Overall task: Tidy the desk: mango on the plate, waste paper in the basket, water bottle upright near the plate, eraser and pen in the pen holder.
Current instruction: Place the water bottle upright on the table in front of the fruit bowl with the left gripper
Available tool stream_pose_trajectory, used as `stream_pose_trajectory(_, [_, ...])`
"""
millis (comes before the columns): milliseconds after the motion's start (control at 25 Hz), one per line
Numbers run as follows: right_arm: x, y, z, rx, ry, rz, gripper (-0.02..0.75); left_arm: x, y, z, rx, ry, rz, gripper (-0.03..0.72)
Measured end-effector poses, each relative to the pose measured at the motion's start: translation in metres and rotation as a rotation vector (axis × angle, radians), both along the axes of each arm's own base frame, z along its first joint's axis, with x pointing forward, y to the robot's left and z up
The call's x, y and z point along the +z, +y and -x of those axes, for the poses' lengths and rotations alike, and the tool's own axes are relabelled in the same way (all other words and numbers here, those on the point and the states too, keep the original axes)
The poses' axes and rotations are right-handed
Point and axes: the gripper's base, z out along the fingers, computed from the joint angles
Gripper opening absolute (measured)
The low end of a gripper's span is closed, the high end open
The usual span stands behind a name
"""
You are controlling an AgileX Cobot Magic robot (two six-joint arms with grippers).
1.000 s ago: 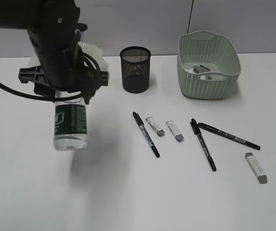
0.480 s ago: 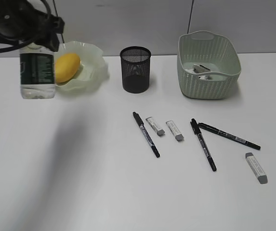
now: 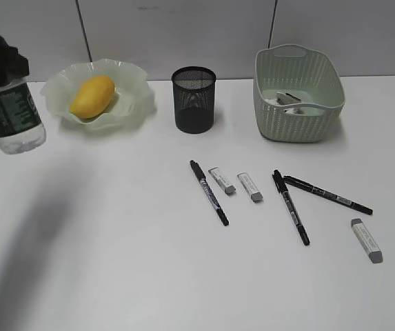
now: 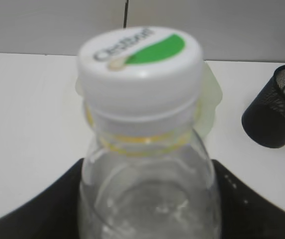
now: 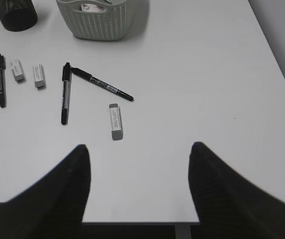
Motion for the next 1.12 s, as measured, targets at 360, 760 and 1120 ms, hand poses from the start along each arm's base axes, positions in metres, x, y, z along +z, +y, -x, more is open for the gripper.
stream_pose_trajectory(360, [0.0,0.0,0.0,0.0,0.0,0.0,0.491,-0.027,-0.006,-0.005,-0.13,-0.221,-0.038,0.5])
stream_pose_trajectory(760, [0.0,0.0,0.0,0.0,0.0,0.0,0.491,-0.066,0.015,-0.04,-0.113,-0.409,0.026,0.5])
stream_pose_trajectory(1120, [0.0,0.0,0.0,-0.001,0.0,-0.001,0.489,-0.096,0.015,-0.049,-0.173,-0.448,-0.065,0.499])
